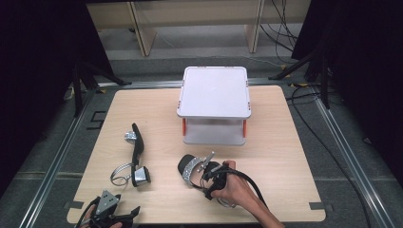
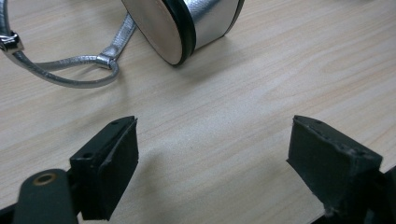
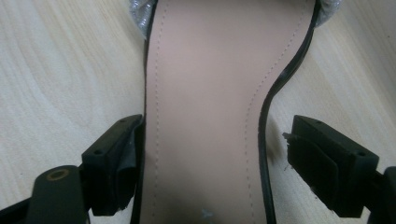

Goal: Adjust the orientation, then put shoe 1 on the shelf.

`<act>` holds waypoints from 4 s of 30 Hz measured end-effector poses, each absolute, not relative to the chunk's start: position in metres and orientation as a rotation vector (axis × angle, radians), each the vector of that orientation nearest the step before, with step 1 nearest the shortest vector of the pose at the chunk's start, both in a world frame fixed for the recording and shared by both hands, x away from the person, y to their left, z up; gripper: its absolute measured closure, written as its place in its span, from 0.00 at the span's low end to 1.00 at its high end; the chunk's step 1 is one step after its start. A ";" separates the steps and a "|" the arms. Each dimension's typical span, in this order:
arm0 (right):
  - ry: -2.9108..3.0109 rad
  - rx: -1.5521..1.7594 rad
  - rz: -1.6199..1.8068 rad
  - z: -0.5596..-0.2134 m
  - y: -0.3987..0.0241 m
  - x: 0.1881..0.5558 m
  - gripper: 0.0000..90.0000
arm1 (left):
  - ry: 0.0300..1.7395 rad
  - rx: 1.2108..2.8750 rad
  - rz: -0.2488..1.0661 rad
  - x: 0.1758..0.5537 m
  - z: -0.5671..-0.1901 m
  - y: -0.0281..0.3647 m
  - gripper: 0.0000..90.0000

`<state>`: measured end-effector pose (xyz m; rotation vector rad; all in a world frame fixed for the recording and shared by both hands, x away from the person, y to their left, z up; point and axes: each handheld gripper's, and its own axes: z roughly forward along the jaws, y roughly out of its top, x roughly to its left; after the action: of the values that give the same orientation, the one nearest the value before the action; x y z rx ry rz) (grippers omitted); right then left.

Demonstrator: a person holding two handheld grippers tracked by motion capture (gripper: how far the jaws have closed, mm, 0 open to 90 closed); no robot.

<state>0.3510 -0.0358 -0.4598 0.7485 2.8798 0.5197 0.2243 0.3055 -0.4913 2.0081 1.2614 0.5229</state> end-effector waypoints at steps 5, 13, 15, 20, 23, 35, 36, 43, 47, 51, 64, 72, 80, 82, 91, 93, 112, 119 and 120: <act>2.913 0.724 0.520 -0.463 -0.038 0.356 0.26 | 1.261 2.016 0.526 0.225 -0.491 0.305 0.17; 2.940 0.693 0.531 -0.463 -0.039 0.356 0.29 | 1.270 2.010 0.511 0.225 -0.492 0.305 0.17; 2.943 0.668 0.538 -0.463 -0.039 0.356 0.32 | 1.265 2.025 0.527 0.225 -0.492 0.306 0.18; 2.943 0.639 0.552 -0.461 -0.037 0.352 0.43 | 1.260 2.006 0.527 0.225 -0.491 0.305 0.18; 2.936 0.660 0.538 -0.459 -0.037 0.351 0.45 | 1.259 2.005 0.525 0.224 -0.491 0.306 0.18; 2.901 0.676 0.683 -0.445 -0.035 0.351 0.48 | 1.259 1.999 0.528 0.223 -0.490 0.307 0.18; 2.894 0.655 0.685 -0.444 -0.034 0.351 0.48 | 1.260 1.994 0.530 0.223 -0.490 0.306 0.18; 2.856 0.649 0.764 -0.423 -0.030 0.353 0.48 | 1.258 2.015 0.540 0.224 -0.490 0.308 0.18; 2.851 0.645 0.788 -0.414 -0.026 0.355 0.48 | 1.262 1.997 0.529 0.223 -0.490 0.307 0.18; 2.843 0.618 0.801 -0.396 -0.014 0.357 0.48 | 1.262 2.013 0.529 0.224 -0.491 0.307 0.18; 2.826 0.644 0.897 -0.352 0.010 0.384 0.48 | 1.272 1.997 0.527 0.223 -0.491 0.308 0.18; 2.758 0.658 0.939 -0.316 0.019 0.398 0.48 | 1.281 1.983 0.517 0.223 -0.491 0.308 0.18; 2.710 0.718 0.950 -0.282 0.024 0.420 0.48 | 1.276 2.001 0.532 0.223 -0.490 0.309 0.18; 2.695 0.717 0.947 -0.276 0.025 0.428 0.48 | 1.274 1.995 0.521 0.223 -0.491 0.308 0.18; 2.637 0.858 0.905 -0.249 0.024 0.466 0.48 | 1.273 2.006 0.528 0.223 -0.492 0.309 0.18; 2.631 0.910 0.909 -0.248 0.022 0.473 0.48 | 1.275 1.980 0.515 0.223 -0.491 0.308 0.17; 2.508 1.283 0.814 -0.255 -0.002 0.539 0.48 | 1.277 1.973 0.508 0.223 -0.492 0.307 0.18; 2.445 1.441 0.747 -0.261 -0.013 0.561 0.48 | 1.267 1.999 0.519 0.223 -0.491 0.308 0.18; 2.453 1.425 0.739 -0.262 -0.015 0.563 0.48 | 1.271 1.998 0.517 0.223 -0.492 0.308 0.18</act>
<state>0.5635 -0.0149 -0.2621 1.4247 2.4526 0.7388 0.2227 0.3083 -0.4919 1.9981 1.2706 0.5165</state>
